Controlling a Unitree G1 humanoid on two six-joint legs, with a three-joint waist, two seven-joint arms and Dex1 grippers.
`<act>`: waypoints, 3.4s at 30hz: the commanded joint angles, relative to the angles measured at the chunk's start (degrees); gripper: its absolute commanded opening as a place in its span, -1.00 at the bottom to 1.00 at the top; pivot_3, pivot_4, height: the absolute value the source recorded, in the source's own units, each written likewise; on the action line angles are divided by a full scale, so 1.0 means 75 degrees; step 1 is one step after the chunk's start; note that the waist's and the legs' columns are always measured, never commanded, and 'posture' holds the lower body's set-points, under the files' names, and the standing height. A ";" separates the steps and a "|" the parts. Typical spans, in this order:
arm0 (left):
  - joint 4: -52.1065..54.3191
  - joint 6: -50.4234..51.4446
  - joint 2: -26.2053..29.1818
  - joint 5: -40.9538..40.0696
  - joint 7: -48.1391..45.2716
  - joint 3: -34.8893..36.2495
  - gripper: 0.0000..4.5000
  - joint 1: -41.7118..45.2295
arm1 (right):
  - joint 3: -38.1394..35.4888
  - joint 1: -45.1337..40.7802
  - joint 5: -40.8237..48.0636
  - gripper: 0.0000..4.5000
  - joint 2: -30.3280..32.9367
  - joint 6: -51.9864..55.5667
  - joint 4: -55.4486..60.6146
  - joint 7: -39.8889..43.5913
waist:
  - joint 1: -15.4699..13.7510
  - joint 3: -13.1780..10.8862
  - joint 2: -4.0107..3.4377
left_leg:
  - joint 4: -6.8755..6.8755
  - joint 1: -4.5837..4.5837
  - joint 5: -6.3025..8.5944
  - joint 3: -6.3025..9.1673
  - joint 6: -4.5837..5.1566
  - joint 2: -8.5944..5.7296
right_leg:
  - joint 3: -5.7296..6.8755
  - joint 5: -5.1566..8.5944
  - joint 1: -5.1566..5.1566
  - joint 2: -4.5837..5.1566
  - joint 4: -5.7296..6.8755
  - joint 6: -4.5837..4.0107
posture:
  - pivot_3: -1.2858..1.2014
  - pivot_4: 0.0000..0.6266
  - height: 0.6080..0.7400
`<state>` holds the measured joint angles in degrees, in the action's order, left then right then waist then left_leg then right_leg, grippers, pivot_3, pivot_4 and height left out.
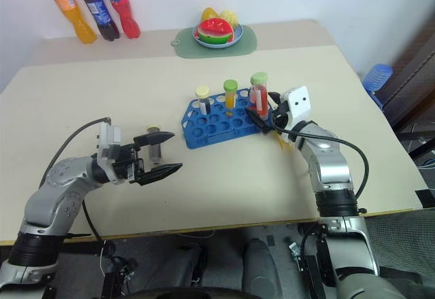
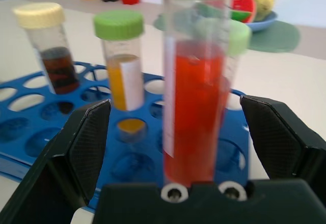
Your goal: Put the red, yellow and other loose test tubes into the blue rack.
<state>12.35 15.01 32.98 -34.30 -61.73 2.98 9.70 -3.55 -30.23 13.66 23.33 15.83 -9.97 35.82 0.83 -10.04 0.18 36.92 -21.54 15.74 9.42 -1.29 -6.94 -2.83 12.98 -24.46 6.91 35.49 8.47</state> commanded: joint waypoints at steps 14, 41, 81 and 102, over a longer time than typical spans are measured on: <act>0.0387 0.0048 0.0012 -0.0086 0.0095 0.0104 1.00 -0.0171 | 0.0036 -0.0165 -0.0144 -0.65 0.0034 -0.0262 0.0056 0.0049 | -0.0002 0.0000 0.0001 | -0.0001 0.0000 0.0001 0.0000 0.0000 0.0001 | 0.0000 0.0000 0.0000 0.0000 -0.0003 0.0000 | 0.03 -0.52 1.00; 0.0132 0.0128 -0.0144 -0.0051 0.0022 0.0000 1.00 0.0190 | -0.0289 0.1236 -0.0506 -0.65 -0.1274 -0.2922 0.0035 -0.1988 | -0.0007 0.0000 0.0001 | -0.0003 0.0002 0.0001 0.0001 0.0000 0.0000 | 0.0001 0.0000 0.0002 0.0000 -0.0004 0.0000 | 0.03 -0.52 1.00; -0.0054 0.0061 -0.0326 0.0051 0.0016 -0.0125 1.00 0.0353 | -0.0297 0.1429 -0.0310 0.36 -0.0361 -0.2167 0.0936 -0.1227 | -0.0008 -0.0001 -0.0001 | -0.0004 0.0005 0.0002 -0.0001 -0.0001 0.0010 | 0.0000 -0.0001 0.0005 -0.0010 -0.0008 -0.0001 | 0.03 -0.52 1.00; -0.0374 -0.0119 -0.0251 0.0180 -0.0425 -0.0324 1.00 0.0560 | -0.1448 0.2627 0.2042 0.77 0.1964 0.3740 0.4728 -0.0440 | -0.0046 -0.0005 0.0006 | -0.0002 -0.0005 0.0006 -0.0002 0.0005 0.0012 | 0.0001 -0.0001 0.0004 -0.0008 -0.0018 -0.0001 | 0.03 -0.52 1.00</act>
<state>9.07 15.32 30.48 -33.33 -63.71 0.85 13.38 -11.16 -9.94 24.04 36.64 36.42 21.95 32.42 0.48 -10.07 0.23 36.91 -21.58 15.79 9.41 -1.25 -6.84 -2.82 12.98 -24.42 6.85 35.35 8.47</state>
